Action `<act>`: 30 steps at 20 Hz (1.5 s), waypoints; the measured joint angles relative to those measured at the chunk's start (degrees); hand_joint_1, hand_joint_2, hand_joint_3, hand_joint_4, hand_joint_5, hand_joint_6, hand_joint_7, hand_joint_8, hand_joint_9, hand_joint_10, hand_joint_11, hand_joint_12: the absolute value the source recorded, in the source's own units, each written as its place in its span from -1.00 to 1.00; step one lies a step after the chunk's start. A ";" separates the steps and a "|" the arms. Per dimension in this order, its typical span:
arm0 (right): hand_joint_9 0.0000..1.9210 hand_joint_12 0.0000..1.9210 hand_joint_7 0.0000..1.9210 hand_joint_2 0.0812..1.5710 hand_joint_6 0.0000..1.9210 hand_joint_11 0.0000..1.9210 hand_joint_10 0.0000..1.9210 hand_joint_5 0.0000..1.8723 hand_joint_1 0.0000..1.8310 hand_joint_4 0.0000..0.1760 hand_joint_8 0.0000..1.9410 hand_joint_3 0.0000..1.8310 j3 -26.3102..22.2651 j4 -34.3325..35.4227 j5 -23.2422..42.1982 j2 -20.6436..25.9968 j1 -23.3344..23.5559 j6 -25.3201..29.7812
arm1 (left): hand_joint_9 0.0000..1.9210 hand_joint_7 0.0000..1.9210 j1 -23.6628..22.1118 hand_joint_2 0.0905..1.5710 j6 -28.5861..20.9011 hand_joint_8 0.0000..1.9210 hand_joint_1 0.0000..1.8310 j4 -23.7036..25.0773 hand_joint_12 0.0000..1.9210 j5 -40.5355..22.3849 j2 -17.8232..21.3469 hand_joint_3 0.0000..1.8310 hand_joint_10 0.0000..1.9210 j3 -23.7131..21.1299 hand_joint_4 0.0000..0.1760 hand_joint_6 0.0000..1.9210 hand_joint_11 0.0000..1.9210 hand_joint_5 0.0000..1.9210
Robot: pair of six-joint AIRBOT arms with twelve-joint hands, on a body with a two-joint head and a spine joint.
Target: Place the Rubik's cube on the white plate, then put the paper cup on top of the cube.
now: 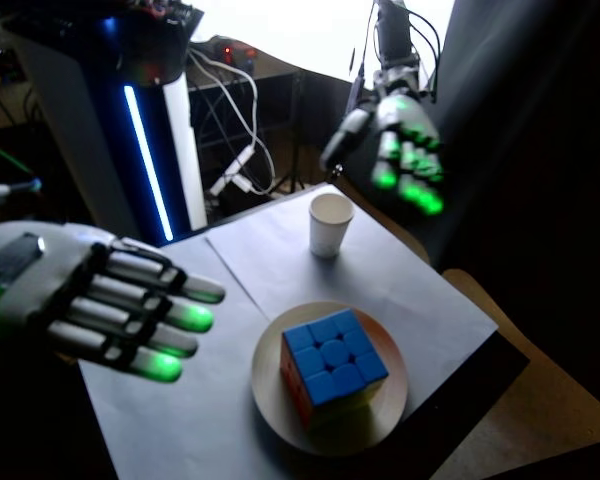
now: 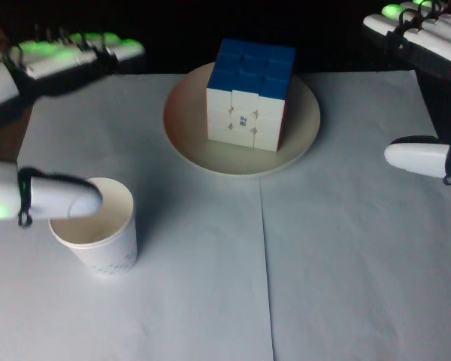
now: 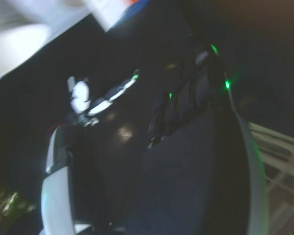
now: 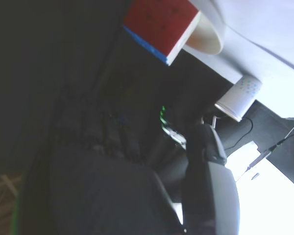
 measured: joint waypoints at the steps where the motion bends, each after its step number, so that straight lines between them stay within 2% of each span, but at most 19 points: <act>1: -1.00 -0.89 -1.00 0.40 -1.00 -1.00 -1.00 -1.00 -0.47 -0.32 -1.00 -1.00 0.00 0.15 0.02 -0.07 0.00 0.00 | -1.00 -1.00 0.00 0.19 -0.96 -1.00 -0.32 1.64 -0.60 0.31 0.28 -0.98 -1.00 -0.37 0.86 -1.00 -1.00 -1.00; 3: -0.99 -0.80 -1.00 0.38 -1.00 -1.00 -1.00 -1.00 -0.52 -0.59 -1.00 -1.00 0.20 0.46 -0.04 -0.68 0.00 -0.04 | -1.00 -1.00 0.00 0.20 -3.34 -1.00 -0.18 3.93 -0.23 1.64 0.52 -1.00 -1.00 -0.37 0.59 -1.00 -1.00 -1.00; 5: -0.98 -0.79 -1.00 0.39 -1.00 -1.00 -0.99 -1.00 -0.51 -0.52 -1.00 -1.00 0.26 0.11 -0.37 -0.90 0.00 -0.04 | -1.00 -1.00 0.00 0.22 -4.76 -1.00 -0.10 5.40 -0.91 3.50 0.52 -1.00 -1.00 -0.37 0.67 -1.00 -1.00 -1.00; 6: -0.98 -0.79 -1.00 0.40 -1.00 -1.00 -1.00 -1.00 -0.49 -0.52 -1.00 -1.00 0.35 0.22 -0.37 -1.01 0.00 -0.04 | -1.00 -1.00 0.00 0.27 -5.55 -1.00 -0.08 6.21 -1.00 4.33 0.50 -0.98 -1.00 -0.37 0.19 -1.00 -1.00 -1.00; 9: -0.99 -0.81 -1.00 0.41 -1.00 -1.00 -1.00 -1.00 -0.49 -0.63 -1.00 -1.00 0.46 0.42 -0.44 -1.07 0.00 -0.07 | -1.00 -1.00 0.00 0.26 -8.35 -1.00 -0.09 8.81 -1.00 6.69 -0.68 -1.00 -1.00 -0.04 0.92 -1.00 -1.00 -1.00; 12: -0.99 -0.81 -1.00 0.40 -1.00 -1.00 -1.00 -1.00 -0.50 -0.35 -1.00 -1.00 0.46 0.35 -0.52 -1.29 0.00 -0.09 | -1.00 -1.00 0.00 0.26 -9.62 -1.00 -0.03 10.49 -0.99 8.55 -2.67 -1.00 -1.00 0.44 0.43 -1.00 -0.97 -1.00; 13: -1.00 -0.92 -1.00 0.42 -1.00 -1.00 -1.00 -1.00 -0.48 -0.68 -1.00 -1.00 0.46 0.37 -0.59 -1.29 0.00 -0.09 | -1.00 -1.00 0.00 0.25 -10.16 -1.00 0.02 10.84 -0.28 9.05 -3.21 -1.00 -1.00 1.01 0.56 -0.99 -1.00 -0.97; 15: -1.00 -0.99 -1.00 0.41 -1.00 -0.98 -1.00 -1.00 -0.46 -0.37 -1.00 -1.00 0.46 0.37 -0.61 -1.29 0.00 -0.07 | -1.00 -1.00 0.00 0.31 -10.56 -1.00 0.03 11.10 -0.22 10.21 -3.98 -0.99 -1.00 1.49 0.83 -1.00 -1.00 -0.97; 16: -1.00 -0.99 -1.00 0.41 -1.00 -0.98 -1.00 -1.00 -0.48 -0.33 -1.00 -1.00 0.46 0.35 -0.68 -1.29 0.00 -0.09 | -1.00 -1.00 0.00 0.34 -10.71 -1.00 0.04 11.32 -0.40 10.60 -4.26 -1.00 -1.00 1.55 0.88 -1.00 -1.00 -0.94; 17: -1.00 -0.98 -1.00 0.41 -1.00 -0.98 -1.00 -1.00 -0.47 -0.36 -1.00 -1.00 0.46 0.33 -0.68 -1.29 0.00 -0.07 | -1.00 -1.00 0.00 0.39 -10.97 -1.00 0.07 11.93 -0.95 10.78 -4.81 -1.00 -1.00 1.77 0.83 -1.00 -1.00 -0.93; 18: -0.99 -0.98 -1.00 0.42 -1.00 -0.97 -0.99 -1.00 -0.49 -0.53 -1.00 -1.00 0.46 0.33 -0.70 -1.29 0.00 -0.09 | -1.00 -1.00 0.00 0.40 -11.02 -1.00 0.08 12.15 -0.98 11.19 -5.03 -1.00 -1.00 1.84 0.79 -0.99 -0.97 -0.90; 20: -1.00 -0.98 -1.00 0.44 -1.00 -1.00 -1.00 -1.00 -0.46 -0.52 -1.00 -0.99 0.46 0.37 -0.74 -1.29 0.00 -0.07 | -0.88 -0.84 0.00 0.39 -11.17 -1.00 0.12 12.20 0.33 11.78 -5.25 -1.00 -0.79 1.84 0.71 -1.00 -1.00 -0.70; 21: -0.99 -0.97 -1.00 0.43 -1.00 -0.99 -1.00 -1.00 -0.46 -0.48 -1.00 -1.00 0.46 0.42 -0.72 -1.29 0.00 -0.09 | -0.97 -0.82 0.00 0.42 -11.19 -0.99 0.18 12.24 0.53 11.93 -5.25 -1.00 -0.46 1.84 0.94 -0.99 -1.00 -0.64; 23: -0.99 -0.90 -1.00 0.44 -1.00 -1.00 -1.00 -1.00 -0.46 -0.45 -1.00 -1.00 0.46 0.37 -0.74 -1.29 0.00 -0.09 | -1.00 -0.74 0.00 0.46 -11.21 -0.94 0.24 12.70 0.44 12.20 -5.25 -1.00 -0.10 1.84 0.73 -0.93 -1.00 -0.53; 24: -0.99 -0.95 -1.00 0.44 -1.00 -1.00 -1.00 -1.00 -0.46 -0.41 -1.00 -1.00 0.46 0.35 -0.74 -1.29 0.00 -0.09 | -1.00 -0.97 0.00 0.45 -11.21 -0.09 0.27 12.83 0.72 12.52 -5.44 -1.00 0.29 1.84 0.64 -0.52 -1.00 -0.59; 26: -0.98 -0.82 -1.00 0.44 -1.00 -1.00 -0.99 -1.00 -0.48 -0.41 -1.00 -1.00 0.46 0.33 -0.74 -1.29 0.00 -0.09 | -0.94 -0.95 0.00 0.51 -11.26 0.17 0.24 12.81 0.94 12.35 -5.55 -1.00 0.54 1.84 0.77 0.24 -0.92 -0.75; 27: -0.98 -0.80 -1.00 0.44 -1.00 -1.00 -0.99 -1.00 -0.49 -0.40 -1.00 -1.00 0.46 0.35 -0.74 -1.29 0.00 -0.07 | -0.86 -0.88 0.00 0.48 -11.23 0.22 0.26 12.90 0.90 12.37 -5.55 -1.00 0.56 1.84 0.74 0.30 -0.79 -0.71; 28: -0.98 -0.85 -1.00 0.44 -1.00 -1.00 -1.00 -1.00 -0.49 -0.40 -1.00 -1.00 0.46 0.48 -0.74 -1.29 0.00 -0.07 | -0.95 -0.99 0.00 0.49 -11.23 0.62 0.31 12.90 1.00 12.59 -5.55 -1.00 0.85 1.84 0.37 0.56 -0.84 -0.79; 30: -0.98 -0.88 -1.00 0.46 -1.00 -1.00 -1.00 -1.00 -0.49 -0.52 -1.00 -1.00 0.46 0.35 -0.74 -1.29 0.00 -0.07 | -0.86 -0.94 0.00 0.51 -11.23 0.79 0.33 12.87 1.00 12.57 -5.55 -0.99 0.99 1.84 0.09 0.73 -0.66 -0.82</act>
